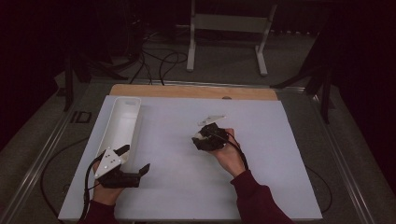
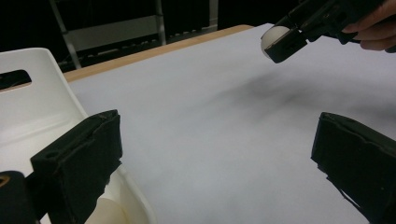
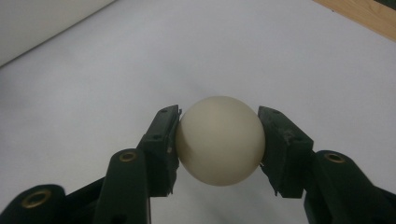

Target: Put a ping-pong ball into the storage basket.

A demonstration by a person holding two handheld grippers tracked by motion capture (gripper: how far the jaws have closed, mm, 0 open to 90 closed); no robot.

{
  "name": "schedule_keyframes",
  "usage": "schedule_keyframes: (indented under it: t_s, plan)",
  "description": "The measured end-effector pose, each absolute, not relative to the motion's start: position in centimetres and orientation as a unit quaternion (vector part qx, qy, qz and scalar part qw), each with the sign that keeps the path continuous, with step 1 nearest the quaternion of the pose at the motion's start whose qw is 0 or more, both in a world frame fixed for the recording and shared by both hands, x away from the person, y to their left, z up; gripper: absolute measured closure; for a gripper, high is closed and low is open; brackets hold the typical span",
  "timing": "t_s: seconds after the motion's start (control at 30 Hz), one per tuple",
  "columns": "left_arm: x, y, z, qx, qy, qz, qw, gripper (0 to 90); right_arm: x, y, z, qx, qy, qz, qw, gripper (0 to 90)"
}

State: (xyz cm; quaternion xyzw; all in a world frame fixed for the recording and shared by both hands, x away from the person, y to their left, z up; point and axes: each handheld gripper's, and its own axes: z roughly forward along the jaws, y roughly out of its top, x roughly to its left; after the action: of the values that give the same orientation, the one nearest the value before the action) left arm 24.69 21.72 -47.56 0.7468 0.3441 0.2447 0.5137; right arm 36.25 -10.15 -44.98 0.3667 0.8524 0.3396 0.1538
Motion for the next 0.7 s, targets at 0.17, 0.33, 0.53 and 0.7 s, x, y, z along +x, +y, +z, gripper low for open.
schedule_keyframes:
  t_s: [0.17, 0.33, 0.53, 0.7]
  plan:
    - [24.7, 21.77, -47.55, 0.747, 0.344, 0.245, 0.513, 2.4, 36.3, -9.86, -44.82, 0.363, 0.852, 0.343, 0.154, 50.3]
    - [24.7, 21.76, -47.55, 0.747, 0.344, 0.245, 0.513, 2.4, 36.31, -9.73, -44.82, 0.363, 0.851, 0.346, 0.153, 50.3]
    - [24.7, 21.75, -47.56, 0.747, 0.344, 0.245, 0.514, 2.5, 36.3, -9.67, -44.68, 0.364, 0.85, 0.35, 0.151, 50.3]
    - [24.7, 21.76, -47.55, 0.747, 0.344, 0.245, 0.513, 2.4, 36.3, -9.41, -44.5, 0.364, 0.848, 0.355, 0.148, 50.3]
